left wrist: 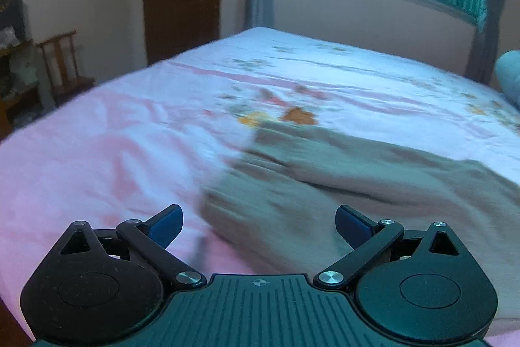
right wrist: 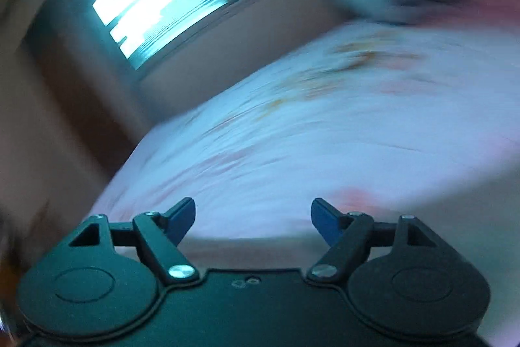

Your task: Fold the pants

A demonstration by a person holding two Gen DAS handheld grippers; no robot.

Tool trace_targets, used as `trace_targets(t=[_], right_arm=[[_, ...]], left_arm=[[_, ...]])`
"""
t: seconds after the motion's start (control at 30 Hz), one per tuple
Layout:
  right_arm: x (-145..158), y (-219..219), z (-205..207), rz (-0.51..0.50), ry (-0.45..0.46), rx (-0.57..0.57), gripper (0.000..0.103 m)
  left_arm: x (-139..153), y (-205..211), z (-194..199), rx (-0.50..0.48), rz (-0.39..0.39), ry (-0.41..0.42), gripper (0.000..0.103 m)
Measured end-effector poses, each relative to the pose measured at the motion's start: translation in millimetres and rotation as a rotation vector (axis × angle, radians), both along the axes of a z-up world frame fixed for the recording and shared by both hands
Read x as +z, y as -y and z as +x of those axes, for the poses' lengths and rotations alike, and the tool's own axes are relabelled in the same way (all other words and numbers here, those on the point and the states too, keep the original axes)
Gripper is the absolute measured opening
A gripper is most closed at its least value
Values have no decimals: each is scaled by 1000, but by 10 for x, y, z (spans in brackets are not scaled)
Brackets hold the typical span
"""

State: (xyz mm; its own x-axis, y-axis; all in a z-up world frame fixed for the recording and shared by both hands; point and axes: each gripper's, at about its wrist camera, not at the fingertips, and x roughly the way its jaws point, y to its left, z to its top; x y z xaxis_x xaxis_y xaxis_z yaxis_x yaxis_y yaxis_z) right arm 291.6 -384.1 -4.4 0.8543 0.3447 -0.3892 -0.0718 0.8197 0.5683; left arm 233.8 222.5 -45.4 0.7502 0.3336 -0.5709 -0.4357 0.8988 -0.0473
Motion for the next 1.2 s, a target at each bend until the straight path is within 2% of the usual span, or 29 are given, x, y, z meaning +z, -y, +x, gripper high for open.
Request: trace_targets(t=[0.1,0.2,0.37,0.47,0.53,0.7,0.73,0.77,0.83,1.03,1.1,1.13,1.2], right_arm=[[-211,865,-565,181,-33,-228,80],[-386,1388,-972,241,-70,-386,83],[-729,1934,-1245,356,-127,-536,69],[-960,2068,-1178,432,-142,-544,58],[-1026,2099,-1079,447,-143,-535,51],[-1102,2104,-985,494,-152,-549,45],[-1068,2092,-968,482,-153,-558,38],[-1026,2089,-1024,472,-145,-578,35],[-970,2097,-1103,508,-90,-587,34],[-1069,2116,-868,523,-165,-557,32],[-1091,2128,-788,528,-198,-570,17],[-1078,2127,-752,515,-201,-565,0],[-994,2100,-785,483,-170,-553,0]], left_arm=[[-10,366,-2,-43,-40,7,103],[-3,764,32,-112,-26,-2,103],[36,1294,124,-222,18,-20,103],[-59,1458,184,-235,37,-84,103],[-142,1494,214,-231,50,-115,103],[-200,1568,183,-235,93,-118,103],[-202,1568,199,-233,94,-122,103],[-198,1577,197,-231,95,-124,103],[-214,1578,209,-229,98,-124,103],[-242,1579,237,-225,102,-121,103],[-241,1566,239,-231,98,-123,103],[-241,1556,237,-235,96,-122,103],[-242,1536,237,-244,92,-121,103]])
